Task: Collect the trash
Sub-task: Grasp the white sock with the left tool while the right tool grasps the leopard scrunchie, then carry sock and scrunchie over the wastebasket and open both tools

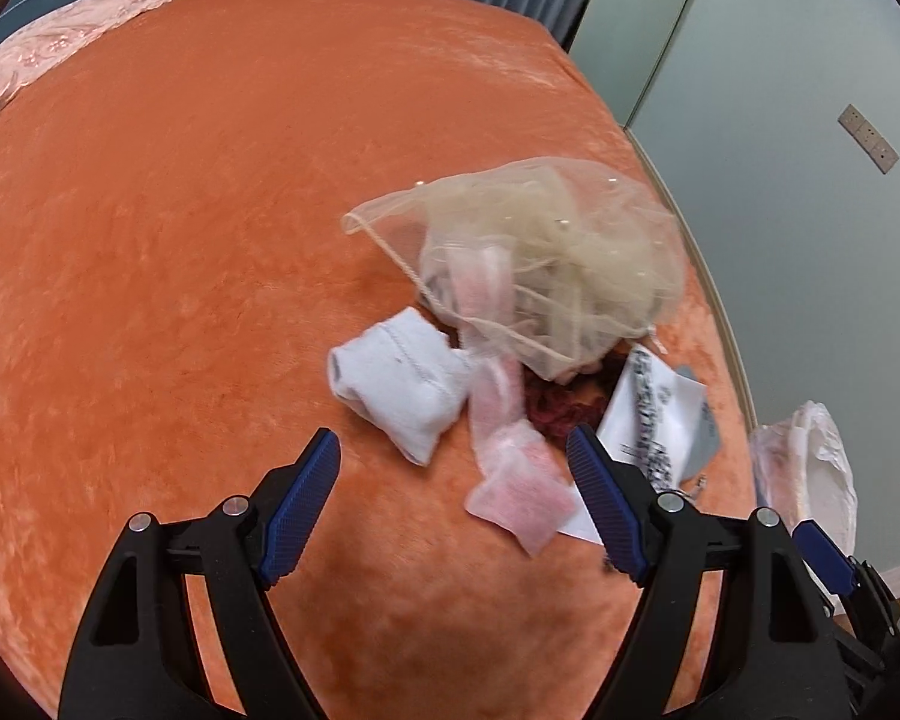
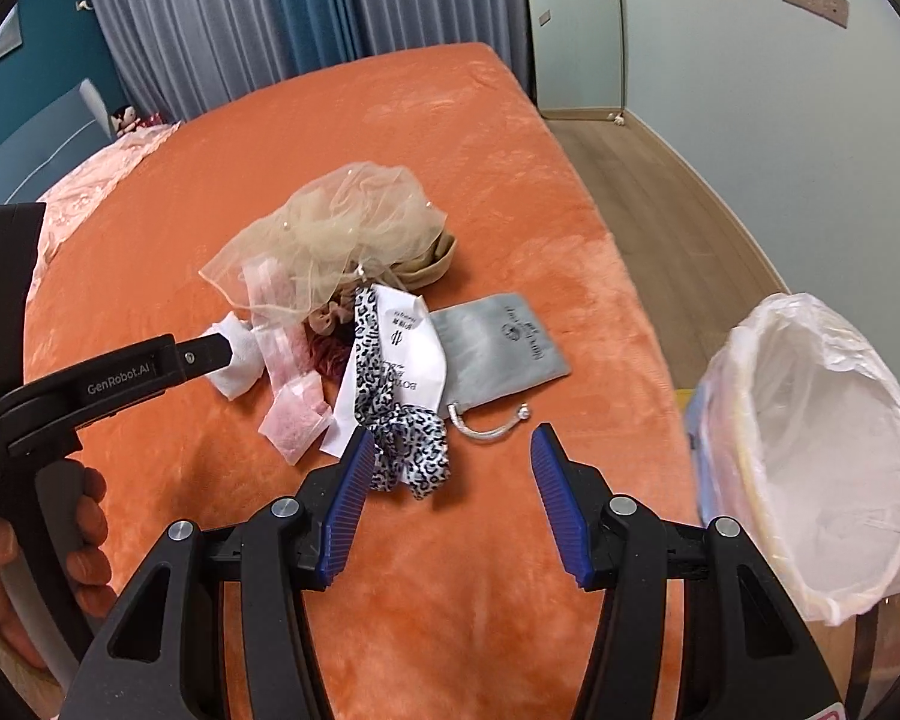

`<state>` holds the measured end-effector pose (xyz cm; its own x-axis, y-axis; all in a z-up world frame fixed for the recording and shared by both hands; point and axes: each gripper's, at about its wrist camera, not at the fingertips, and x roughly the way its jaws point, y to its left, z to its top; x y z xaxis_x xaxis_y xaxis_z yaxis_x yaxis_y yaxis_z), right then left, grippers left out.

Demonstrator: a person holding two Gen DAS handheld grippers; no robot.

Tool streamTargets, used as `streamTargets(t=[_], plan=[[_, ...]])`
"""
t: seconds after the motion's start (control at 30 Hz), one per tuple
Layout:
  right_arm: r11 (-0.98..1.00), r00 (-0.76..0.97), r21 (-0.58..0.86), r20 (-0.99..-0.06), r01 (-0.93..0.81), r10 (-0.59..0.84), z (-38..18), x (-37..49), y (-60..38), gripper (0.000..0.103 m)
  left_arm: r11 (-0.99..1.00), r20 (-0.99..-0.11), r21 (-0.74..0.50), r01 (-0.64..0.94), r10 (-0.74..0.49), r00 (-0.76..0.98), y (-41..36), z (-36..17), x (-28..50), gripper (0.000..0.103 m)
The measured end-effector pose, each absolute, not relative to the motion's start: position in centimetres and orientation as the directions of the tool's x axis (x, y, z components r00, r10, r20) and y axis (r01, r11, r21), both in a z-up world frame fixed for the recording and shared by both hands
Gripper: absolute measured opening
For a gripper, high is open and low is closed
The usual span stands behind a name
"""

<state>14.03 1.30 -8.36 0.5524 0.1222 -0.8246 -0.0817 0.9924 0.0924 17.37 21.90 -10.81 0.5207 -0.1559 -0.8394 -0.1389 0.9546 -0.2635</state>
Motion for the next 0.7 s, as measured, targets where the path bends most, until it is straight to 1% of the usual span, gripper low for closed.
streamTargets(t=[0.17, 0.27, 0.37, 0.43, 0.53, 0.63, 0.7], plan=[[0.991, 0.521, 0.097, -0.844, -0.090, 0.129, -10.4, 15.9, 2.4, 0.049, 0.954, -0.848, -0.262, -0.144, -0.157, 0.507, 23.1, -12.2, 19.0, 0.072], [0.991, 0.500, 0.099, -0.856, -0.095, 0.133, -11.5, 16.7, 2.8, 0.042, 0.950, -0.853, -0.273, -0.149, -0.168, 0.494, 23.5, -13.2, 19.7, 0.068], [0.991, 0.480, 0.101, -0.867, -0.093, 0.134, -12.5, 17.3, 3.0, 0.037, 0.944, -0.855, -0.294, -0.147, -0.191, 0.482, 23.9, -14.0, 20.2, 0.056], [0.989, 0.459, 0.108, -0.877, -0.098, 0.141, -13.2, 17.6, 3.0, 0.020, 0.944, -0.853, -0.298, -0.139, -0.198, 0.483, 23.8, -14.2, 20.2, 0.040], [0.987, 0.443, 0.119, -0.883, -0.106, 0.154, -13.7, 17.6, 3.1, 0.009, 0.947, -0.849, -0.295, -0.129, -0.198, 0.491, 23.9, -14.1, 20.1, 0.031], [0.986, 0.454, 0.129, -0.876, -0.108, 0.164, -13.4, 17.4, 2.9, 0.005, 0.948, -0.845, -0.293, -0.123, -0.196, 0.497, 23.6, -13.5, 19.9, 0.026], [0.985, 0.472, 0.138, -0.865, -0.104, 0.172, -12.8, 17.2, 2.7, 0.004, 0.948, -0.841, -0.295, -0.119, -0.198, 0.504, 23.3, -13.0, 19.7, 0.026]])
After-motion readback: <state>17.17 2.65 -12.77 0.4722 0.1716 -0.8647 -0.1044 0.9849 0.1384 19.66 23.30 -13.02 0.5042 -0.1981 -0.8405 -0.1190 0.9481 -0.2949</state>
